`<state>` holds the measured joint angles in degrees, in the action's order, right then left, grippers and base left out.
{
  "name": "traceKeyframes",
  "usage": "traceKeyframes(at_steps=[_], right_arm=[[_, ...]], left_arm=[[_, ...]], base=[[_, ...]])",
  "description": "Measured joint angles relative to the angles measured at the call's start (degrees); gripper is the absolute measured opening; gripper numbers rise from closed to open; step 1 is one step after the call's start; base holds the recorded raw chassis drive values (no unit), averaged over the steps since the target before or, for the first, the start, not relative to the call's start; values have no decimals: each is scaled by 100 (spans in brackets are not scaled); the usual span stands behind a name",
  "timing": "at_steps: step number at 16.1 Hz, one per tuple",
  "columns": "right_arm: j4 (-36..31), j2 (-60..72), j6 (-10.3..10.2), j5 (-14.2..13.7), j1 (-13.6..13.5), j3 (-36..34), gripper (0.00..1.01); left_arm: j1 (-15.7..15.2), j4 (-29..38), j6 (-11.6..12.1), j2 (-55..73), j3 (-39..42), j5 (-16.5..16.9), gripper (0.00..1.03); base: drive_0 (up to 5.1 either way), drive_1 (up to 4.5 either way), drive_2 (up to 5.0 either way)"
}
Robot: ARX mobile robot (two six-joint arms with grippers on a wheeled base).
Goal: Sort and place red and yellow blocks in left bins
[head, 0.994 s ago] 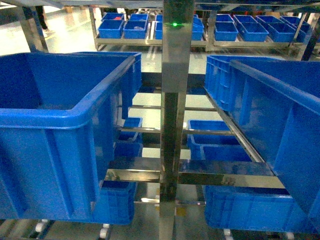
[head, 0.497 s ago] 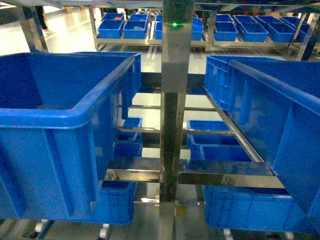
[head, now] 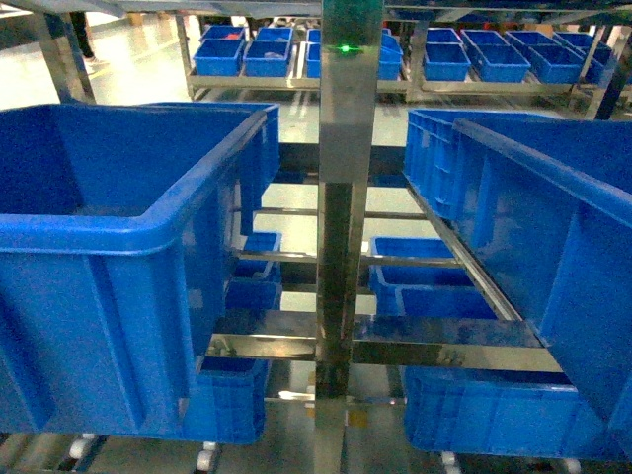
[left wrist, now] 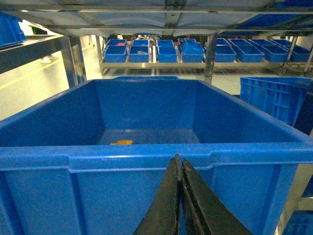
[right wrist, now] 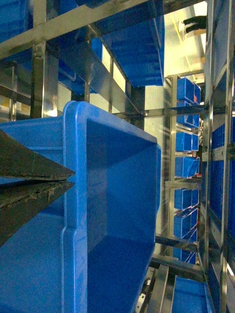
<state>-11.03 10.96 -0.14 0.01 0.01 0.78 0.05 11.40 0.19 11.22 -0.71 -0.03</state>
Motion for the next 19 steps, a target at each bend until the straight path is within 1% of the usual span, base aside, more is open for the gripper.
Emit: traceKeyframes(at_steps=[1, 2, 3, 4, 5, 12, 13, 14, 18, 19], right_arm=[[83, -81, 0, 0, 0, 0, 2], [339, -262, 0, 0, 0, 4, 2], [1154, -885, 0, 11, 0, 7, 2], [1014, -1069, 0, 15, 0, 17, 2], [1163, -1069, 0, 13, 0, 4, 2], [1132, -1067, 2, -2, 0, 4, 2], [1132, -1067, 0, -2, 0, 4, 2], [1130, -1067, 2, -2, 0, 4, 11], [1132, -1067, 2, -2, 0, 4, 58], [1132, -1067, 2, -2, 0, 4, 71]], left_arm=[[0, -109, 0, -83, 0, 2, 2], [0, -232, 0, -184, 0, 2, 2], [0, -1108, -2, -782, -2, 15, 2], [0, -1102, 0, -1064, -2, 7, 2], [0, -1134, -2, -1060, -13, 2, 2], [0, -1161, -2, -1058, -2, -2, 2], [0, -1161, -7, -1060, -2, -2, 13], [0, -1161, -7, -1060, -2, -2, 24], [0, -1161, -7, -1058, -2, 0, 73], [0, -1161, -7, -1060, -2, -2, 83]], base=[[0, 0, 0], [0, 0, 0], [0, 0, 0], [0, 0, 0], [0, 0, 0], [0, 0, 0], [0, 0, 0], [0, 0, 0], [0, 0, 0], [0, 0, 0]])
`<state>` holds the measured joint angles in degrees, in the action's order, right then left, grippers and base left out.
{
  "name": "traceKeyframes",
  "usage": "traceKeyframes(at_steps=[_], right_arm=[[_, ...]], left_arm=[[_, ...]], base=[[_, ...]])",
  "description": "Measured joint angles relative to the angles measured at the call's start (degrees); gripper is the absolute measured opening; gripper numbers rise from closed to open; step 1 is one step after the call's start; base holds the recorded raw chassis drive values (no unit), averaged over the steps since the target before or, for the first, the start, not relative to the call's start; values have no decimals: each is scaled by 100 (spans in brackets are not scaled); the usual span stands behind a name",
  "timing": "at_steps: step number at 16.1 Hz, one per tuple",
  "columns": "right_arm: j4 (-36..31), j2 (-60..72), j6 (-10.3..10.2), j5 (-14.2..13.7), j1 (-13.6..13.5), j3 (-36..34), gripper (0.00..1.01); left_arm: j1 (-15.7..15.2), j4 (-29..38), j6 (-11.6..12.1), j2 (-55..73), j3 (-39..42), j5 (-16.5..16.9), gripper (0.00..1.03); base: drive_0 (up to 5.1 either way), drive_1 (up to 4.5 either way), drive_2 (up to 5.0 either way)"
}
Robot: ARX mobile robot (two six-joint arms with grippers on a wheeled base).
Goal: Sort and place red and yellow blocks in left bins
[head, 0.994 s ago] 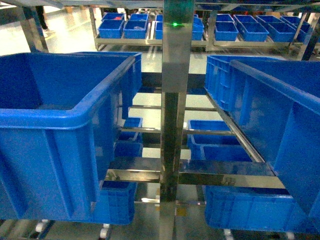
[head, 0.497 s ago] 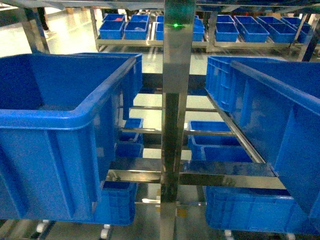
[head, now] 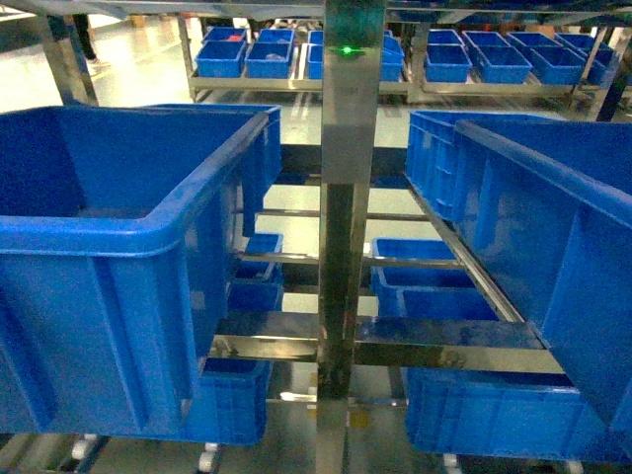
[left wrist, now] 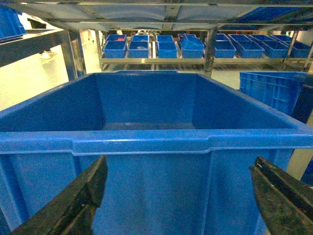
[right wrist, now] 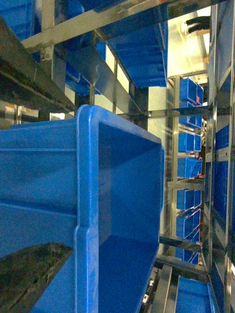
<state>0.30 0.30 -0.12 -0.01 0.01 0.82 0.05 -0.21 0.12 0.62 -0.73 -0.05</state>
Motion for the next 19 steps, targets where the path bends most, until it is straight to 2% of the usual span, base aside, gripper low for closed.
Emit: traceKeyframes(at_steps=[1, 2, 3, 19], right_arm=[[0, 0, 0, 0, 0, 0, 82], [0, 0, 0, 0, 0, 0, 95], [-2, 0, -2, 0, 0, 0, 99], [0, 0, 0, 0, 0, 0, 98]], left_arm=[[0, 0, 0, 0, 0, 0, 96], [0, 0, 4, 0, 0, 2, 99], [0, 0, 2, 0, 0, 0, 98], [0, 0, 2, 0, 0, 2, 98]], base=[[0, 0, 0], [0, 0, 0], [0, 0, 0], [0, 0, 0]])
